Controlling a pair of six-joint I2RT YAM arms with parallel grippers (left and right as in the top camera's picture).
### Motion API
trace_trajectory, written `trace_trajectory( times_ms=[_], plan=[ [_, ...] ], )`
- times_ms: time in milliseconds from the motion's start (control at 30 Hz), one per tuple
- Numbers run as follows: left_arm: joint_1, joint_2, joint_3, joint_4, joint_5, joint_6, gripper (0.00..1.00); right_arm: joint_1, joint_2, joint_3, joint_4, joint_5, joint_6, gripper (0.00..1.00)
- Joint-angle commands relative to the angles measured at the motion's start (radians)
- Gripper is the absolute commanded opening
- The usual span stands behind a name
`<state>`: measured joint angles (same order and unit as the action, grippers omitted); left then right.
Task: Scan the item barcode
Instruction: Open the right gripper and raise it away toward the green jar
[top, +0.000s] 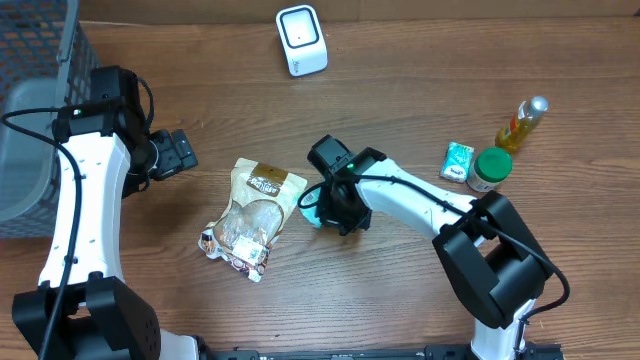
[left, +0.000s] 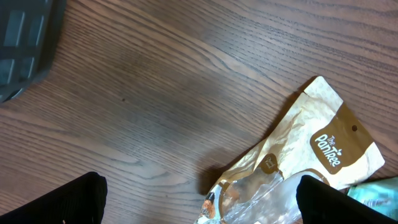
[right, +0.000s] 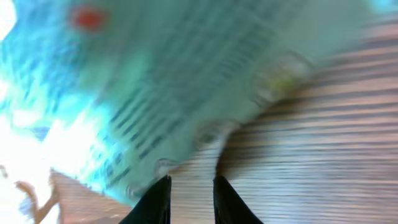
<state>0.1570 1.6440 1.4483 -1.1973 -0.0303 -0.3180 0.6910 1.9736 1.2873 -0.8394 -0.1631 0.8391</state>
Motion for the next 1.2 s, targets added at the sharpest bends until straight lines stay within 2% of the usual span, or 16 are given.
trace_trajectory(
  times_ms=[0,67,167,533,600,800,1000,1033,1133,1167],
  plan=[
    [0.000,0.003,0.005,0.001,-0.003,0.000,0.99,0.011,-0.040,-0.006,0.022,-0.052,-0.003,0.24],
    [0.000,0.003,0.005,0.001,-0.003,0.000,1.00,0.011,-0.040,-0.006,0.024,-0.052,-0.009,0.23],
    [0.000,0.003,0.005,0.001,-0.003,0.000,1.00,0.009,-0.040,-0.002,0.017,-0.060,-0.081,0.04],
    [0.000,0.003,0.005,0.001,-0.003,0.000,0.99,-0.027,-0.044,0.165,-0.207,-0.100,-0.437,0.04],
    [0.000,0.003,0.005,0.001,-0.003,0.000,0.99,-0.045,-0.044,0.181,-0.202,-0.090,-0.500,0.09],
    [0.001,0.003,0.006,0.060,0.002,0.003,1.00,-0.142,-0.044,0.185,-0.171,-0.076,-0.503,0.11],
    [0.001,0.003,0.006,0.076,0.009,-0.003,1.00,-0.247,-0.044,0.185,-0.218,-0.085,-0.526,0.11],
    [0.001,0.003,0.006,0.083,0.017,-0.012,0.99,-0.264,-0.044,0.185,-0.223,-0.085,-0.539,0.14],
    [0.000,0.003,0.006,0.126,0.096,-0.083,1.00,-0.305,-0.044,0.185,-0.226,-0.085,-0.557,0.40],
    [0.000,0.003,0.006,0.141,0.153,-0.119,1.00,-0.315,-0.044,0.185,-0.225,-0.085,-0.557,0.45]
  ],
)
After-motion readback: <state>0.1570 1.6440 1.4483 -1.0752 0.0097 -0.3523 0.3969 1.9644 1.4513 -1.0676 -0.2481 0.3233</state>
